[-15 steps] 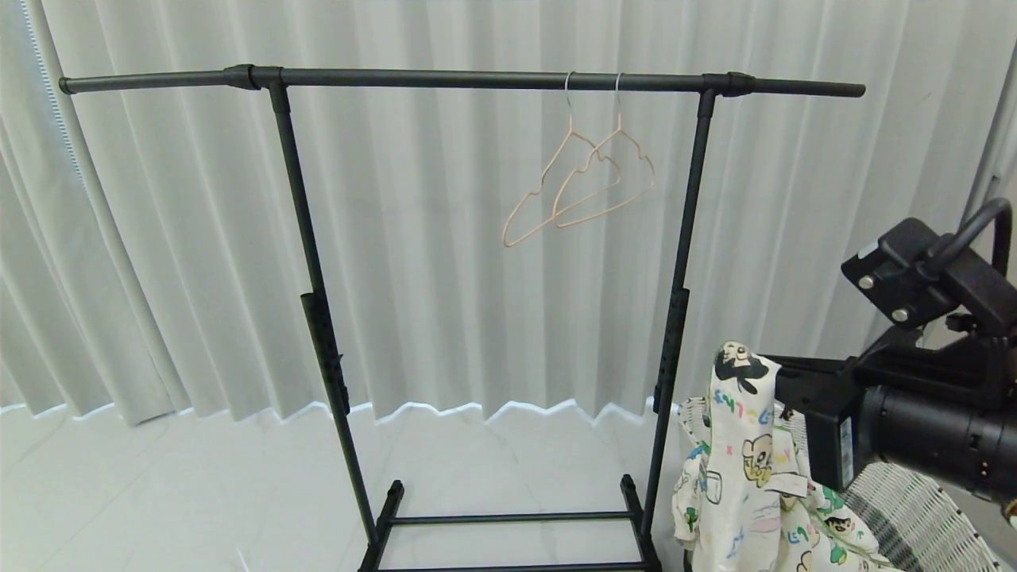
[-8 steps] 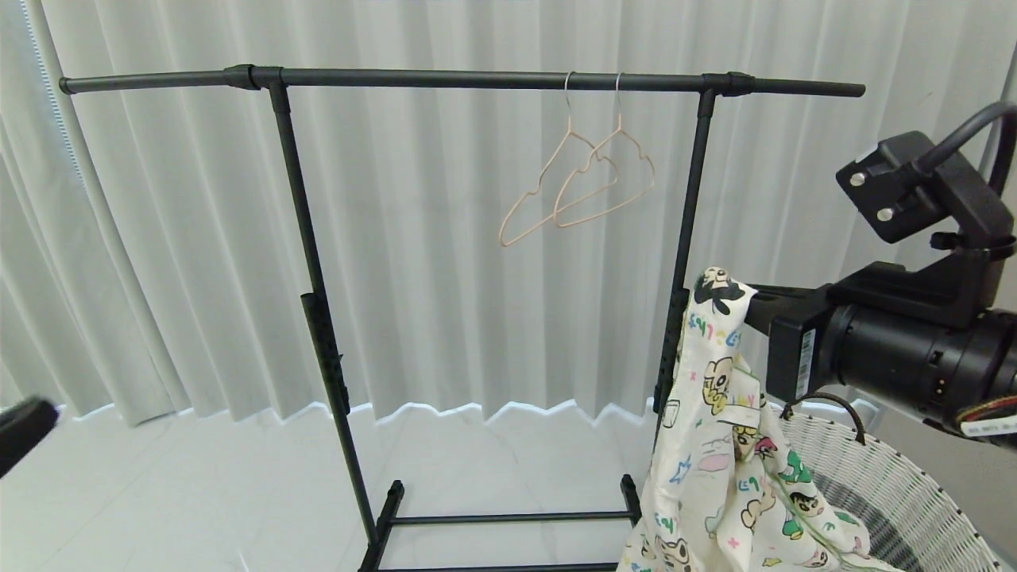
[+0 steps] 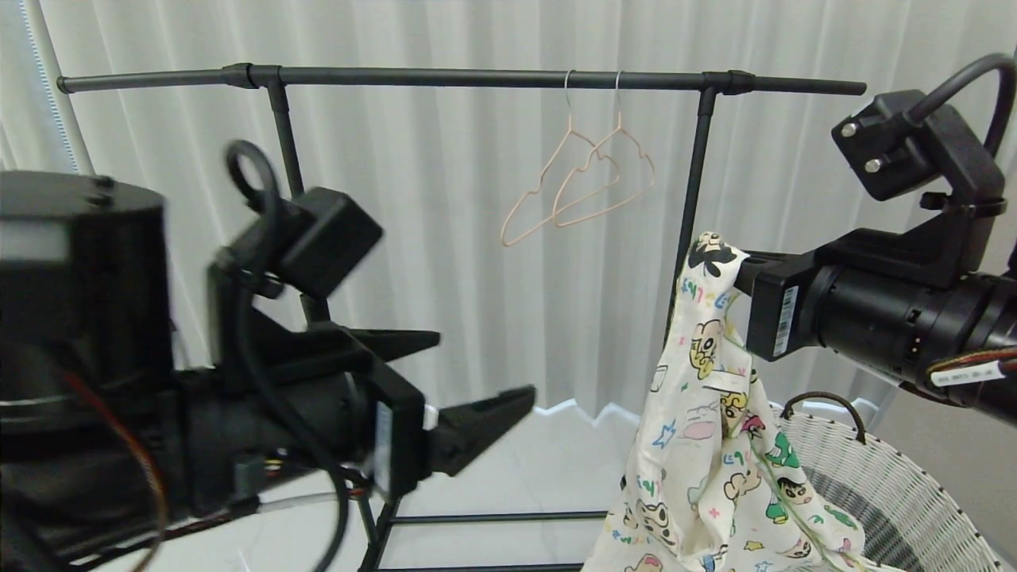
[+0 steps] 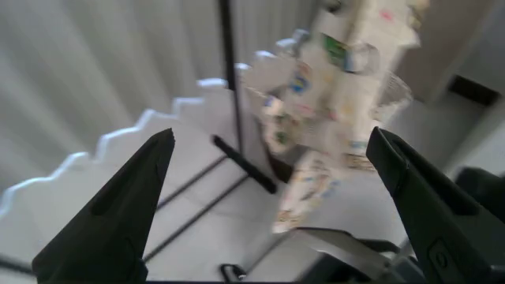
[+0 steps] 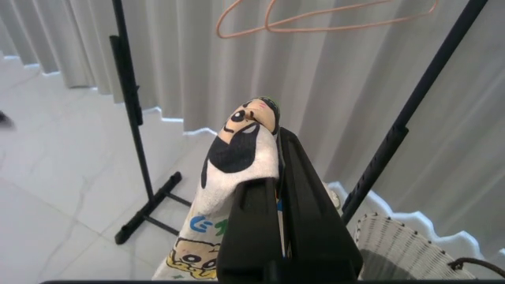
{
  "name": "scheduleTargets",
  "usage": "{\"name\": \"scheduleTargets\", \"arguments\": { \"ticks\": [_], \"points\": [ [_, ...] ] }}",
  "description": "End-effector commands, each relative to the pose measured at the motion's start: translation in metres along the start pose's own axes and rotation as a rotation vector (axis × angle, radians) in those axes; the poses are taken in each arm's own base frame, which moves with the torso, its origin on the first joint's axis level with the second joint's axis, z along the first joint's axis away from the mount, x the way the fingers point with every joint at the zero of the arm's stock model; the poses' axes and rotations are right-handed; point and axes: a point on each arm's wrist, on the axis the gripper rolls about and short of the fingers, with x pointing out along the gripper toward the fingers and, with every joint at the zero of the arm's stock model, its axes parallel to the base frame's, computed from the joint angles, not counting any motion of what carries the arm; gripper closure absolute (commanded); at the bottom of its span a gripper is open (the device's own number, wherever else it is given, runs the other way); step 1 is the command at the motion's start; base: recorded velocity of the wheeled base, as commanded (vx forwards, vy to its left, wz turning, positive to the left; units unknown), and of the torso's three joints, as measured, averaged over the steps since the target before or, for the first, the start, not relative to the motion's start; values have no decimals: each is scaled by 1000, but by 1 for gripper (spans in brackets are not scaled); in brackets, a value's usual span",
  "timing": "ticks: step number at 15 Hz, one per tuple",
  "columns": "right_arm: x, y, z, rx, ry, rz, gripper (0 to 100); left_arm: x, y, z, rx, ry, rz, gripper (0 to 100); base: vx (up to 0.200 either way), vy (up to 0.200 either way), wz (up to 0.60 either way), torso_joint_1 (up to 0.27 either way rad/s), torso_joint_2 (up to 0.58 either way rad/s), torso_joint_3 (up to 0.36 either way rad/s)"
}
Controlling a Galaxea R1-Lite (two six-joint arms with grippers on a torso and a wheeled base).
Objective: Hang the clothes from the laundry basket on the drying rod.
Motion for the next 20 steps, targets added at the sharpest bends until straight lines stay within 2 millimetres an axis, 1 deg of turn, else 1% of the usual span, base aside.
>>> {"name": "scheduleTargets", "arguments": {
  "ticks": [1,3,4,6,7,9,10,11,13,16,18,19,20],
  "points": [
    [1,1,3,4,-10,4,100,54,-31,-25,5,113,-89,0,0,0,0,0,0,0],
    [1,2,3,4,-12,6,100,62,-56,-34,33,136,-170,0,0,0,0,0,0,0],
    [3,2,3,7,-19,6,100,69,-62,-39,40,157,-184,0,0,0,0,0,0,0],
    [4,4,3,6,-22,12,100,90,-62,-45,30,170,-156,0,0,0,0,0,0,0],
    [2,6,3,6,-23,23,100,100,-59,-43,8,158,-124,0,0,0,0,0,0,0],
    [2,8,3,4,-22,29,100,113,-62,-36,-39,133,-95,0,0,0,0,0,0,0],
    [1,9,2,4,-20,32,100,124,-61,-37,-51,139,-70,0,0,0,0,0,0,0],
    [1,9,2,2,-20,32,100,129,-55,-42,-48,155,-29,0,0,0,0,0,0,0],
    [1,9,2,0,-19,31,100,132,-48,-46,-38,167,20,0,0,0,0,0,0,0],
    [1,9,2,-1,-19,30,100,128,-41,-56,-8,202,42,0,0,0,0,0,0,0],
    [1,9,2,-2,-20,31,100,128,-40,-57,-1,203,67,0,0,0,0,0,0,0],
    [1,9,2,-4,-21,31,100,128,-40,-56,0,199,82,100,0,0,0,0,0,0],
    [1,9,2,-4,-21,31,100,128,-39,-57,3,196,115,100,0,0,0,0,0,0]
  ]
}}
